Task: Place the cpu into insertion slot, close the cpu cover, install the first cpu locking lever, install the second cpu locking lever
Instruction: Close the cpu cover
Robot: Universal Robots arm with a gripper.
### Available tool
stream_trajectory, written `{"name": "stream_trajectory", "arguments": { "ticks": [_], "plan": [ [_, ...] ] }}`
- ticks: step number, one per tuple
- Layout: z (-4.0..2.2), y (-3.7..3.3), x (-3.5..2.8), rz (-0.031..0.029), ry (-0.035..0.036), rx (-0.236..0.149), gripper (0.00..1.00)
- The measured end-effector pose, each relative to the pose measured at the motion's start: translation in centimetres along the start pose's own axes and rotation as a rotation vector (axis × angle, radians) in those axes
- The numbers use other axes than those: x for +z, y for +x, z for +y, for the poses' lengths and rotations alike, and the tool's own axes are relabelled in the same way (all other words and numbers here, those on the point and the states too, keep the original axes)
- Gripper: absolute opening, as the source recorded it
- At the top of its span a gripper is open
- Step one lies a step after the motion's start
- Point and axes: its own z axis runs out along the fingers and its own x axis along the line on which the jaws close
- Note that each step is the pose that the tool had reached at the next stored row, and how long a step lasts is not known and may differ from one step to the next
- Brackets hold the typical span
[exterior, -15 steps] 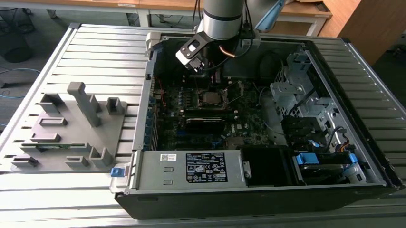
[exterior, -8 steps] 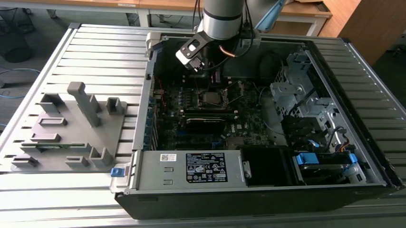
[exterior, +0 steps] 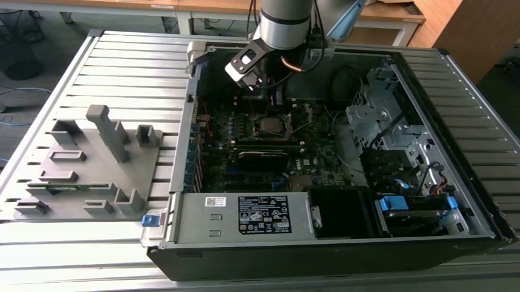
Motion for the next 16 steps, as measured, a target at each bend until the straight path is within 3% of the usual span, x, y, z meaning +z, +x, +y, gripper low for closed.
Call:
{"name": "stream_trajectory", "arguments": {
  "ticks": [16],
  "plan": [
    [0.01, 0.01, -0.37, 0.0002, -0.0001, 0.000, 0.11]
  ]
}}
